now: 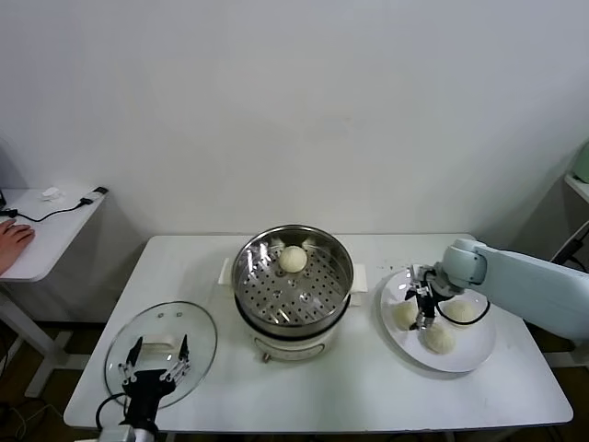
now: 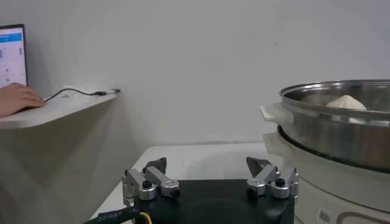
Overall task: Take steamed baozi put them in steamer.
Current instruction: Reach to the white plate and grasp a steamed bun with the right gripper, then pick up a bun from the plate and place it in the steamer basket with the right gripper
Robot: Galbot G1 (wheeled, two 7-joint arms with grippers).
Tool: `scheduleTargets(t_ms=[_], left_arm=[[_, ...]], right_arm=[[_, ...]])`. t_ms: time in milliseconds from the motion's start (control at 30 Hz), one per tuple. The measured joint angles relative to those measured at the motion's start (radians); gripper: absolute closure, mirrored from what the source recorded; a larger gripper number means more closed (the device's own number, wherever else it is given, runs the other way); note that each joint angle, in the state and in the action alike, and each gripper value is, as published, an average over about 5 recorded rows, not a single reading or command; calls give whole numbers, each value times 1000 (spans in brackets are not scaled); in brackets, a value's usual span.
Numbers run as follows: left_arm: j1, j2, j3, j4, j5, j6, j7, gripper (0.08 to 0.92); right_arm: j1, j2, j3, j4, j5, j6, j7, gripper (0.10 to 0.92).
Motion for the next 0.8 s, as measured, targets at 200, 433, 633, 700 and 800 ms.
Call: scheduleTargets(t_ms=[200, 433, 633, 700, 800], left_arm=[[4, -3, 1, -4, 0, -1, 0, 177], [9, -6, 5, -9, 2, -1, -1, 177], [6, -7, 11, -9, 3, 1, 0, 177], [6, -5, 13, -10, 3, 2, 0, 177], [5, -2, 17, -13, 3, 3, 0, 177]], right_arm=[[8, -6, -4, 6, 4, 0, -12, 453], [97, -34, -35, 34, 16, 21, -50, 454], [287, -38, -99, 67, 80, 42, -97, 448], [362, -30, -117, 82, 118, 39, -104, 448], [463, -8, -135, 114, 190, 23, -102, 448]])
